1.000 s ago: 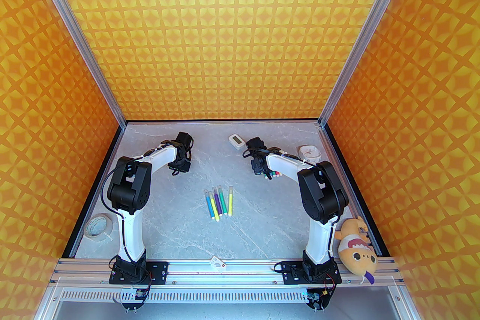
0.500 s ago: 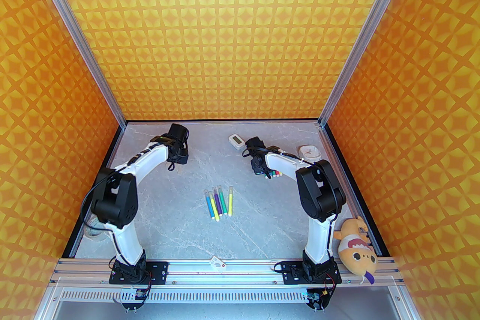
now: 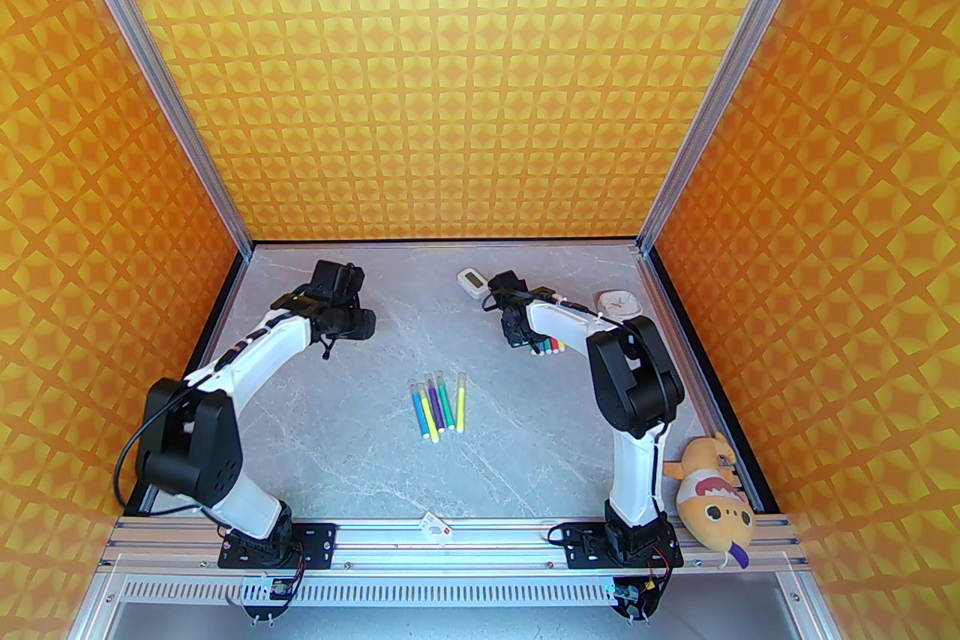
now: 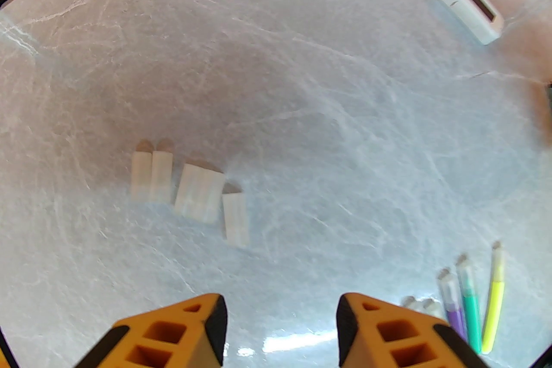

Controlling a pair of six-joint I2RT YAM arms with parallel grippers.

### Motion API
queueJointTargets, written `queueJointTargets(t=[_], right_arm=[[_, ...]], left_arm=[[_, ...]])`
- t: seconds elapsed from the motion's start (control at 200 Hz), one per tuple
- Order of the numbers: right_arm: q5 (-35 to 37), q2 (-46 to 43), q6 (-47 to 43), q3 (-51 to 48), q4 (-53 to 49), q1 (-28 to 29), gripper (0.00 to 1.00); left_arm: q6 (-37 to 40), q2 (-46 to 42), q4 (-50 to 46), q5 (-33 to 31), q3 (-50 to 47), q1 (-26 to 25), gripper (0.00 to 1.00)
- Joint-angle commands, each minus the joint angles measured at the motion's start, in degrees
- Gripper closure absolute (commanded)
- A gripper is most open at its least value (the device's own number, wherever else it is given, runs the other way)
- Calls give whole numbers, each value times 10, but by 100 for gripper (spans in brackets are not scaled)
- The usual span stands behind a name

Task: Open the pen caps

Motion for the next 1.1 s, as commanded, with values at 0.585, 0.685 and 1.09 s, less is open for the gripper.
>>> queueJointTargets(t=[0.585,0.685,1.09], right_arm=[[15,72,-2,87,-75,-17,88],[12,76,-3,91,-78,-18,86],[-1,92,-5,108,-92,-19,77]], left_arm=[[-14,-77,52,75,-66,32,47],[-13,-79,52,76,-67,33,47],[-12,-77,51,80,-65,33,47]])
